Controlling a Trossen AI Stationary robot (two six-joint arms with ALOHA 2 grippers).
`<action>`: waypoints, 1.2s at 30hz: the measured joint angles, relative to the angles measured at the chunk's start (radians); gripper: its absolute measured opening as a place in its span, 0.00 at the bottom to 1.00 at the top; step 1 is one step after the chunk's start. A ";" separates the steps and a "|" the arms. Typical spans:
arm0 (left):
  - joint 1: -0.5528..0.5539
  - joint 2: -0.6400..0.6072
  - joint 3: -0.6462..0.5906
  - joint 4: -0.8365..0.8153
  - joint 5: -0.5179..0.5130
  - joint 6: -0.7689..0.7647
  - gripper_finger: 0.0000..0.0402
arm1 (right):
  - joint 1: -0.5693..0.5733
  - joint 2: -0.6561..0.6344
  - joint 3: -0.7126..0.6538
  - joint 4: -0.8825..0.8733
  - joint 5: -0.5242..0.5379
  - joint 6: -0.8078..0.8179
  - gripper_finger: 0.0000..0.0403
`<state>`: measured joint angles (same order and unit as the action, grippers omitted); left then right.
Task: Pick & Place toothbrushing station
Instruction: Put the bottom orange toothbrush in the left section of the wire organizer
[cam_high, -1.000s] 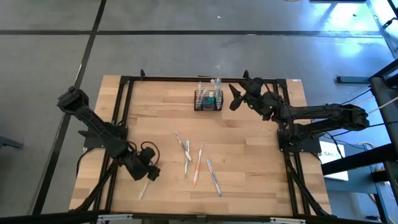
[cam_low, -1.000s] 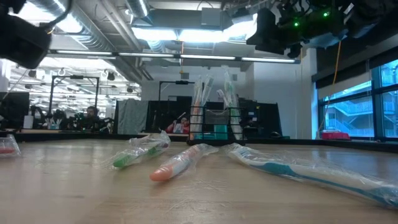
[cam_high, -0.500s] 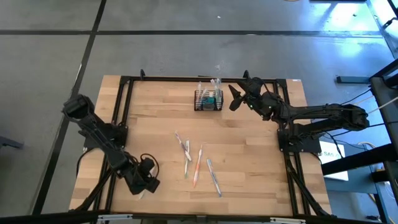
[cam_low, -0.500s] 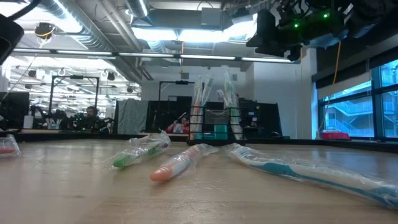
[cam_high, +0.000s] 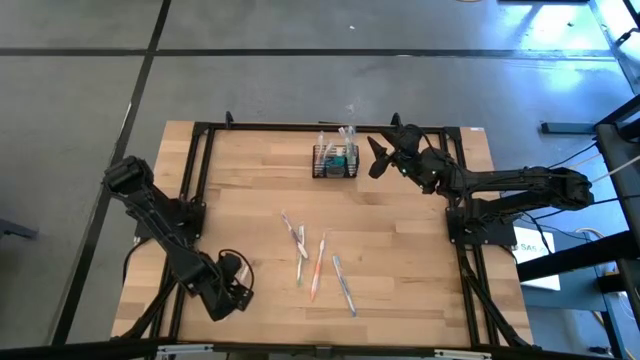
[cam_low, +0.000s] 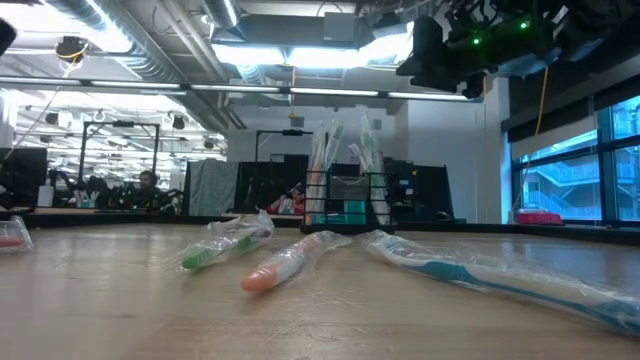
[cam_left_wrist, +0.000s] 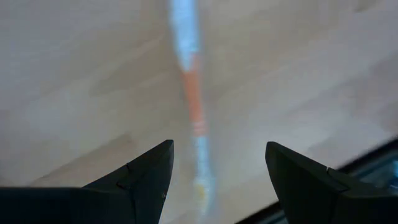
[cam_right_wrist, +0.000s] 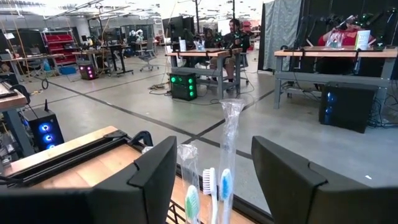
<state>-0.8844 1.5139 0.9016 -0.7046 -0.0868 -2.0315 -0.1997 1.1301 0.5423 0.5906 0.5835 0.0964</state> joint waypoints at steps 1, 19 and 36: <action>-0.004 0.000 0.000 -0.019 0.011 -0.015 0.62 | 0.000 0.000 0.000 -0.003 0.000 0.000 0.52; -0.026 0.181 -0.004 0.096 0.227 -0.022 0.62 | 0.000 0.000 0.000 -0.019 0.000 0.000 0.52; -0.007 0.195 -0.004 -0.070 0.121 0.111 0.52 | 0.000 0.000 0.000 -0.015 0.000 0.000 0.52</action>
<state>-0.8910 1.7088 0.8978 -0.7741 0.0339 -1.9207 -0.1997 1.1301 0.5423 0.5758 0.5838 0.0963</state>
